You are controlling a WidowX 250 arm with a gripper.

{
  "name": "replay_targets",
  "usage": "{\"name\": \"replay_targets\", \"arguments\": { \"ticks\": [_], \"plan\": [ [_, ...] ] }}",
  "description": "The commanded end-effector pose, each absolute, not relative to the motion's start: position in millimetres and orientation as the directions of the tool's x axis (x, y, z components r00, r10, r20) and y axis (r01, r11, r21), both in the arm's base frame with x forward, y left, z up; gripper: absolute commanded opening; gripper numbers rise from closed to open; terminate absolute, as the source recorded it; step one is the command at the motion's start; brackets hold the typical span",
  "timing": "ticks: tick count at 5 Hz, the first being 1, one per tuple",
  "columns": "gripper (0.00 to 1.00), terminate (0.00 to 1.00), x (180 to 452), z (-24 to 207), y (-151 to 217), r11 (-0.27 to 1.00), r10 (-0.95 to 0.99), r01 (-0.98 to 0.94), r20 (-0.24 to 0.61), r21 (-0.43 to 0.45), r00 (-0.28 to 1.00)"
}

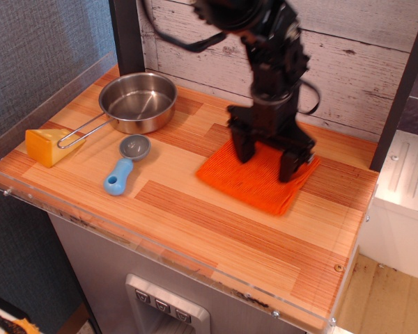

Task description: Move orange cloth to upper right corner of table.

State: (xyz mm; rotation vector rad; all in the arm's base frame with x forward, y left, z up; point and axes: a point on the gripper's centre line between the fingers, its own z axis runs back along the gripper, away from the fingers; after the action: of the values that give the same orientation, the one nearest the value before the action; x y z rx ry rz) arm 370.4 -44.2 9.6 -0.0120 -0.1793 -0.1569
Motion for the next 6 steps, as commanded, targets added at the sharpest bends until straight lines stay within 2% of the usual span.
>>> {"name": "replay_targets", "arguments": {
  "ticks": [1, 2, 4, 5, 6],
  "plan": [
    [1.0, 0.0, 412.6, 7.3, -56.2, 0.989, -0.125, 0.138, 0.19, -0.057, 0.974],
    [1.0, 0.0, 419.9, 21.0, -62.4, 0.988, -0.124, 0.14, 0.212, -0.061, 0.969],
    [1.0, 0.0, 441.8, 86.6, -79.1, 0.994, -0.089, 0.104, 0.286, -0.039, 0.954],
    [1.0, 0.0, 440.5, 121.6, -84.8, 0.992, -0.106, 0.121, 0.31, -0.027, 0.945],
    [1.0, 0.0, 425.7, 146.0, -77.6, 0.992, -0.116, 0.127, 0.31, -0.016, 0.944]
  ]
}}
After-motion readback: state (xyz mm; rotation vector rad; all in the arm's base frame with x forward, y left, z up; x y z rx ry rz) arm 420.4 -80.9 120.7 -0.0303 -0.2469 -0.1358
